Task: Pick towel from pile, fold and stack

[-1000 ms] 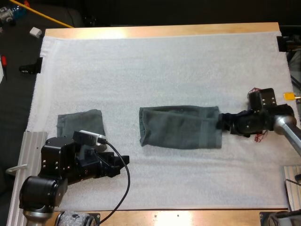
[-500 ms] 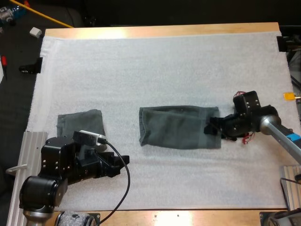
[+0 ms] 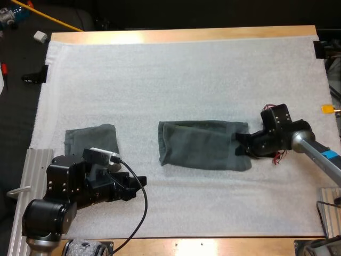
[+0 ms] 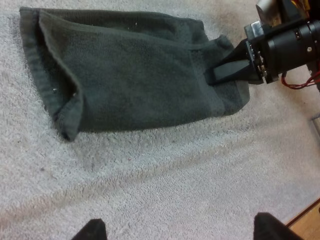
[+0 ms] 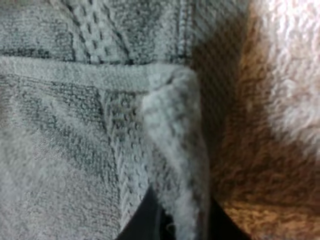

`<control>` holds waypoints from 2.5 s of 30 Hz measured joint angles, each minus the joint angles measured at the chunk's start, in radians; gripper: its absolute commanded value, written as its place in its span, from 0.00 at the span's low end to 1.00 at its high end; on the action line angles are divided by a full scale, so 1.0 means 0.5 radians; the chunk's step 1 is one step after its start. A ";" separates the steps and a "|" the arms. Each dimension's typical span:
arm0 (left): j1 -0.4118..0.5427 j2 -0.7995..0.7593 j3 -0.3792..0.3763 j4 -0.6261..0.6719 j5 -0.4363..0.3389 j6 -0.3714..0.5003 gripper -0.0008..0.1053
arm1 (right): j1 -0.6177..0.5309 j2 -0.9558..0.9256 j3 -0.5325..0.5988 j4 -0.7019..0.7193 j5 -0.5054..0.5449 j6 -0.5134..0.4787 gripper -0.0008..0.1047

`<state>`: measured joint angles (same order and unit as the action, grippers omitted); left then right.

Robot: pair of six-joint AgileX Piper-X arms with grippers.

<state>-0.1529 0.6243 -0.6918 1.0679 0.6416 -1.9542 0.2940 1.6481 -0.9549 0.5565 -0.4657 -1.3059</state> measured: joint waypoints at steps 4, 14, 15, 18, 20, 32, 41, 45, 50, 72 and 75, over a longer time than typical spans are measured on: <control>0.000 0.000 0.000 0.000 0.000 0.000 0.56 | 0.005 -0.063 0.000 0.045 0.121 -0.066 0.01; 0.000 0.000 0.000 0.000 0.025 0.000 0.56 | 0.008 -0.394 -0.188 0.659 0.816 -0.708 0.01; 0.000 0.000 0.000 0.000 0.030 0.000 0.56 | 0.008 -0.421 -0.218 0.727 0.909 -0.779 0.01; 0.000 0.000 0.000 0.000 0.030 0.000 0.56 | 0.009 -0.476 -0.266 0.824 1.113 -0.887 0.01; 0.000 0.000 0.000 0.003 0.030 0.000 0.56 | 0.016 -0.497 -0.278 0.856 1.239 -0.896 0.01; 0.000 0.000 0.000 0.003 0.030 0.000 0.56 | 0.238 -0.517 -0.292 0.887 1.162 -0.679 0.01; 0.000 0.000 0.000 0.005 0.046 0.000 0.56 | 0.573 -0.251 -0.292 0.612 0.869 -0.229 0.01; 0.000 0.000 0.000 0.013 0.060 0.000 0.56 | 0.613 -0.130 -0.292 0.448 0.705 -0.032 0.01; 0.000 0.000 0.000 0.014 0.060 0.001 0.56 | 0.629 -0.055 -0.292 0.315 0.594 0.110 0.39; 0.000 0.000 0.000 0.014 0.060 0.001 0.57 | 0.703 -0.140 -0.300 0.237 0.318 0.181 0.63; 0.000 0.000 0.000 0.014 0.060 0.001 0.57 | 0.720 -0.135 -0.300 0.233 0.299 0.178 0.62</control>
<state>-0.1529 0.6243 -0.6918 1.0747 0.6718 -1.9536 0.6538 1.5808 -1.1049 0.6731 -0.3160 -1.2171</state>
